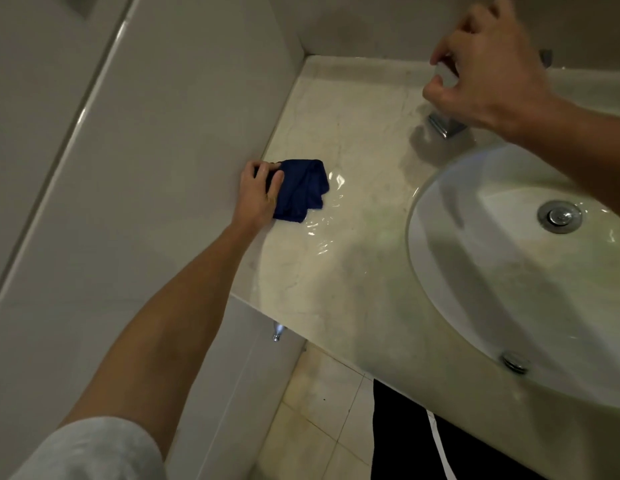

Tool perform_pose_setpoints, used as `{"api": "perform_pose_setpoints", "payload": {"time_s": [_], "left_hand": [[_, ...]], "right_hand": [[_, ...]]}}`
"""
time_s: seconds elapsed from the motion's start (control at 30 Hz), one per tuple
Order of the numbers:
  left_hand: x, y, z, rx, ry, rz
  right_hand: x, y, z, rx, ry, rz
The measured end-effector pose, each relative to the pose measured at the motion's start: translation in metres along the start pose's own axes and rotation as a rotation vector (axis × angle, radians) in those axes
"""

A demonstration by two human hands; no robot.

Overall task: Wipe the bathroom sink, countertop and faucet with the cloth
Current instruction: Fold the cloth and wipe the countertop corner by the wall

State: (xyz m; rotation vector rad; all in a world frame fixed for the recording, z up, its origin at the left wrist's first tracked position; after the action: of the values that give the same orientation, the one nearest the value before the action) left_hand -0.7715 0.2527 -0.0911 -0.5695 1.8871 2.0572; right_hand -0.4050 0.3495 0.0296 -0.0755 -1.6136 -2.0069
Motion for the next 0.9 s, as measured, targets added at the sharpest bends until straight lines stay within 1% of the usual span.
{"api": "perform_pose_setpoints", "payload": {"time_s": [0.13,0.3,0.4,0.5,0.57,0.63,0.8,0.83,0.87,0.9], "left_hand": [[0.004,0.007,-0.01,0.028,0.04,-0.015],[0.012,0.016,-0.032,0.022,0.109,-0.038],[0.021,0.019,-0.051,0.034,0.111,0.049],[0.023,0.024,-0.074,-0.017,0.122,0.202],[0.027,0.029,-0.088,-0.06,0.181,0.283],[0.032,0.034,-0.103,-0.09,0.257,0.314],[0.024,0.041,-0.133,-0.126,0.368,0.392],[0.023,0.044,-0.134,-0.128,0.375,0.395],[0.02,0.047,-0.131,-0.134,0.342,0.387],[0.016,0.05,-0.126,-0.137,0.257,0.367]], "right_hand": [[0.001,0.0,-0.001,0.005,-0.017,0.02],[0.003,0.001,-0.002,0.019,-0.028,0.014],[0.004,0.001,-0.003,0.032,-0.031,0.015],[0.006,0.003,-0.004,0.038,-0.038,0.03],[0.006,0.002,-0.003,0.045,-0.044,0.027],[0.005,0.002,-0.003,0.05,-0.048,0.021],[0.007,0.005,-0.004,0.045,-0.044,0.031],[0.008,0.006,-0.004,0.044,-0.04,0.034],[0.008,0.006,-0.004,0.043,-0.037,0.038],[0.008,0.006,-0.004,0.044,-0.036,0.039]]}}
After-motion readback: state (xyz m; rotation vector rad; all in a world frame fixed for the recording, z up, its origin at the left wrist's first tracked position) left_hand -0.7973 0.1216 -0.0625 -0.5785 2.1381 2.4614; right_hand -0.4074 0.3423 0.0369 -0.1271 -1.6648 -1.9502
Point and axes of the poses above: each hand's wrist, its own z-axis towards the middle knuckle, its own y-axis out of the back of the hand, x = y × z, the point moved 9 cm from there along z, towards the middle knuckle, and after that the axes turned 1 degree about -y, right-handed, at the moved point
